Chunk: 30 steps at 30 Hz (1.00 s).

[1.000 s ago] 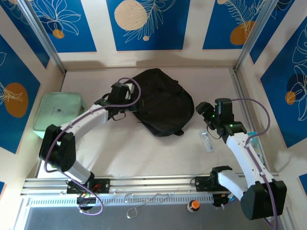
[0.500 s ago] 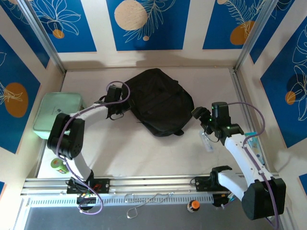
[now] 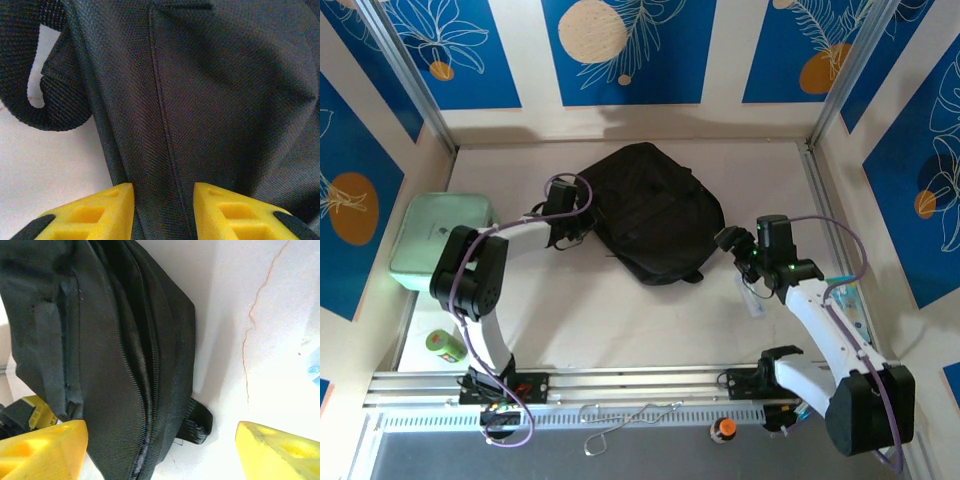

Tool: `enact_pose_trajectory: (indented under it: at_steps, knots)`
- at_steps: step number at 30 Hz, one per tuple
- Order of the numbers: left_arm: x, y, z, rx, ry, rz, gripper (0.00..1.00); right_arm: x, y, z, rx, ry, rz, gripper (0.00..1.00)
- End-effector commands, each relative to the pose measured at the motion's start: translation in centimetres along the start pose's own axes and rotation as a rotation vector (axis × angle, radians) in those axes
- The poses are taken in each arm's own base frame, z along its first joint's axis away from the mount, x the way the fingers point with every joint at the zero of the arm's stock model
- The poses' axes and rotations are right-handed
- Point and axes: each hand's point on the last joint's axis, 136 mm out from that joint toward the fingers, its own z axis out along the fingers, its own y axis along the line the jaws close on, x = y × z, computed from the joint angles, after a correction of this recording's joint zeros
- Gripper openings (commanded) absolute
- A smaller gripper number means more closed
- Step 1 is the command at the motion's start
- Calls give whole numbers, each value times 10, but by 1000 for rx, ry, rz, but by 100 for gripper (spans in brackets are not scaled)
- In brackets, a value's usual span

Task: Pack the student bag
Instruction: Rotate the student bag at the top-center of the table.

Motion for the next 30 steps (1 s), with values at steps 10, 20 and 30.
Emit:
enact_pose_trajectory:
  at_steps: [10,20,30]
  knots:
    - [-1,14,-1,-30,-19,-38,30,23,4,23,19,94,-9,77]
    - [1,-20,9,122,39,9,21,37,8,41,5,161,-21,69]
    - [-3,-33,-24,165,1,67,0,34,21,70,-19,203,-103,37]
